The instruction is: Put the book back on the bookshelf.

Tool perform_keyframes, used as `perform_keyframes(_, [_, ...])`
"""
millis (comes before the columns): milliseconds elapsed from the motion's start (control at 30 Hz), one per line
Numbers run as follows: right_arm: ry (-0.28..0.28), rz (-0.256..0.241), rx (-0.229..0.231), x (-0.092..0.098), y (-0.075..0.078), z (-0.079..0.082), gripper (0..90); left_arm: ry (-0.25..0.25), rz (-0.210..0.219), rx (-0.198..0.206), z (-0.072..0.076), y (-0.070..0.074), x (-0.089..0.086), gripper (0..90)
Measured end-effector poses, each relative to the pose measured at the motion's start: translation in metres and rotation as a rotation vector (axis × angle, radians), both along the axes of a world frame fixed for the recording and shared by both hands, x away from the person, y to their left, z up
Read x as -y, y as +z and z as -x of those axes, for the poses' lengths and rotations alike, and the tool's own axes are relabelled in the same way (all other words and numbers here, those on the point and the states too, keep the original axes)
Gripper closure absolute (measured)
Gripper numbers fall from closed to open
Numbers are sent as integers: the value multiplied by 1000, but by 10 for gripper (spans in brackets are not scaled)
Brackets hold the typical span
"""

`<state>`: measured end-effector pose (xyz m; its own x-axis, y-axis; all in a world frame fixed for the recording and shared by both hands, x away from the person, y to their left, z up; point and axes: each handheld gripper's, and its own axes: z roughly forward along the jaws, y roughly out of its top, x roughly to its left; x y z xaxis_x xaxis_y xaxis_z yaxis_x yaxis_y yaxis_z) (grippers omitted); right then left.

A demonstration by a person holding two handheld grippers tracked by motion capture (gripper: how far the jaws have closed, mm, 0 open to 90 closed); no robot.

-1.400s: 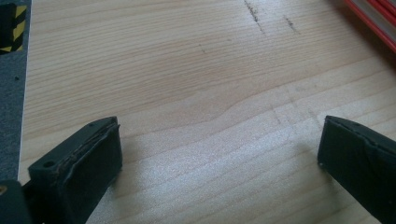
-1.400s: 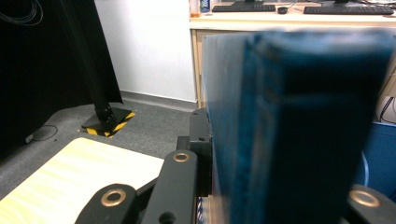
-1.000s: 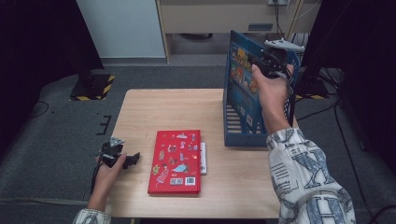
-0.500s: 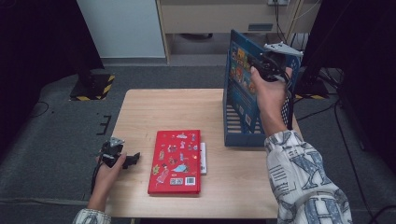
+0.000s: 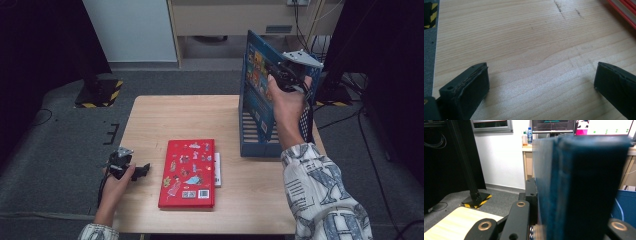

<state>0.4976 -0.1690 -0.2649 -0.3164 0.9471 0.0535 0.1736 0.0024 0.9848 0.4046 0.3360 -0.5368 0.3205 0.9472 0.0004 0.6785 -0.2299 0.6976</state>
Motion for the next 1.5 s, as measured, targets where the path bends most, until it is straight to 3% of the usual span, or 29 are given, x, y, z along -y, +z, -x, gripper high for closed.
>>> perform_keyframes(400, [-19,-12,10,-3,-12,-4,823,-4,0,1,-1,0,1,0])
perform_keyframes(900, [-34,-35,10,-5,-39,-5,821,-13,-5,-3,-1,0,1,0])
perform_keyframes(1500, [-33,-29,-30,-6,-72,-10,818,-14,-4,-3,-1,0,1,0])
